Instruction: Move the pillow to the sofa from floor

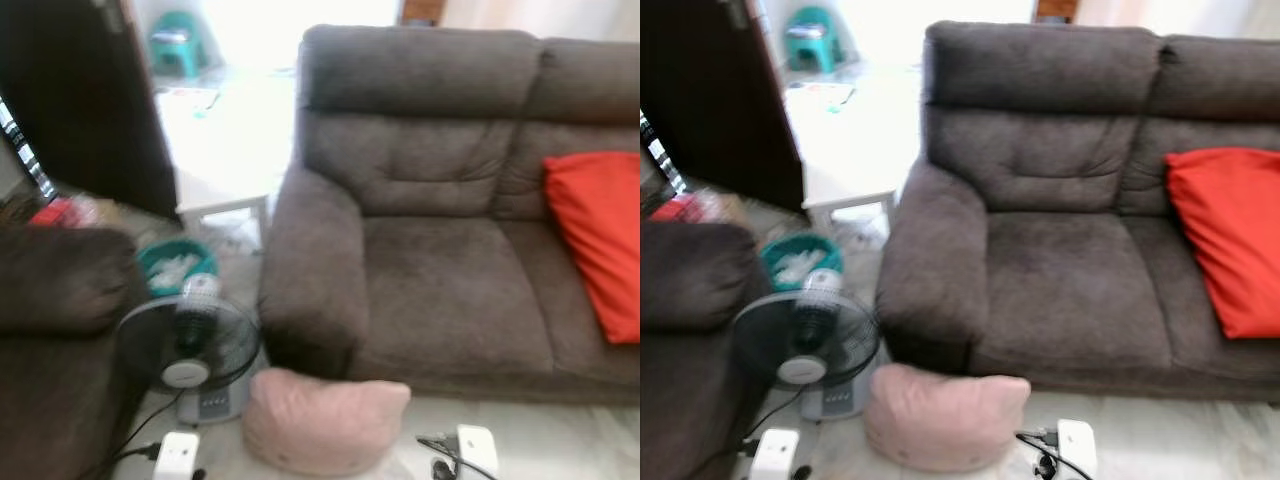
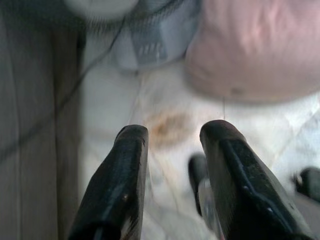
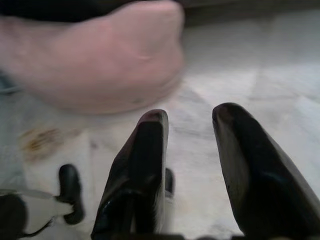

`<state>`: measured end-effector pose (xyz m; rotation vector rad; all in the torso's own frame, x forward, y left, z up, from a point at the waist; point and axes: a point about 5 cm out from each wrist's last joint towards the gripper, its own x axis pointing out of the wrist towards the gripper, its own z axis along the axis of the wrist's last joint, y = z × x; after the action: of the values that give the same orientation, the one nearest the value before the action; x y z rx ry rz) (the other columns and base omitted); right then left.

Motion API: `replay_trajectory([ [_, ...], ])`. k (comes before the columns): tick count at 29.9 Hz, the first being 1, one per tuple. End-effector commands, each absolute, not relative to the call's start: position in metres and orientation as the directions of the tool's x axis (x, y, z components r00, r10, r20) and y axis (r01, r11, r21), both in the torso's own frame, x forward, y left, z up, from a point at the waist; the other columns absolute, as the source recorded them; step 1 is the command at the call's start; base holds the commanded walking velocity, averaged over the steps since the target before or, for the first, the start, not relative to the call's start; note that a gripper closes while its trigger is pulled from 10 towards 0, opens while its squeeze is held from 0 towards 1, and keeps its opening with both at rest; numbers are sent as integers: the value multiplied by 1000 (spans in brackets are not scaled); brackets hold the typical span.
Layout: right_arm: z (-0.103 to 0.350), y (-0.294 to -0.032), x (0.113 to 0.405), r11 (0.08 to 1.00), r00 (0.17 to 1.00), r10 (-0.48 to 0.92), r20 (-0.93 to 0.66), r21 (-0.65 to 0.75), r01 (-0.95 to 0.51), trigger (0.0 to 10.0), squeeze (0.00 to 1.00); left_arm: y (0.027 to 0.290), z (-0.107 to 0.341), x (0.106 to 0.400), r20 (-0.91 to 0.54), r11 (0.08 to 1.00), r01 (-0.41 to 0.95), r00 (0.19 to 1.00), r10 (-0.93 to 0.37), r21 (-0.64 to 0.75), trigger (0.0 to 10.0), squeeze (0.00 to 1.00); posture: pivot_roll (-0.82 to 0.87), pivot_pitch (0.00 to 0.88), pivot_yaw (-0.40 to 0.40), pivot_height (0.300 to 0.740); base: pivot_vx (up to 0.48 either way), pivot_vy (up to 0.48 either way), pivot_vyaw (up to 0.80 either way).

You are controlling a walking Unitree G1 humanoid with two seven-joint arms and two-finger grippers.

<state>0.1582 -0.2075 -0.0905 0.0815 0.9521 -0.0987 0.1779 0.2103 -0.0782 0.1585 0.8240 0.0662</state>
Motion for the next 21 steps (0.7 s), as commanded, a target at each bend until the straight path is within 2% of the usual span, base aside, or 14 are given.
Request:
replay_trajectory([
  [1, -90, -208, 159, 993, 572, -47, -819, 23, 115, 10000, 0, 206, -79, 177, -725, 988, 13, 680, 104, 155, 10000, 0, 126, 0, -55, 740, 352, 0, 0],
  [7, -90, -208, 159, 993, 575, -50, -817, 23, 118, 10000, 0, 206, -79, 177, -726, 987, 15, 679, 108, 160, 10000, 0, 126, 0, -55, 740, 353, 0, 0],
  [14, -89, -209, 161, 996, 586, -60, -808, -7, 93, 10000, 0, 208, -79, 177, -724, 985, 8, 679, 122, 174, 10000, 0, 127, 0, -56, 740, 0, 0, 0],
  [21, -89, -209, 160, 995, 581, -70, -811, -13, 102, 10000, 0, 208, -79, 177, -725, 984, 4, 677, 129, 178, 10000, 0, 125, 0, -57, 740, 0, 0, 563],
])
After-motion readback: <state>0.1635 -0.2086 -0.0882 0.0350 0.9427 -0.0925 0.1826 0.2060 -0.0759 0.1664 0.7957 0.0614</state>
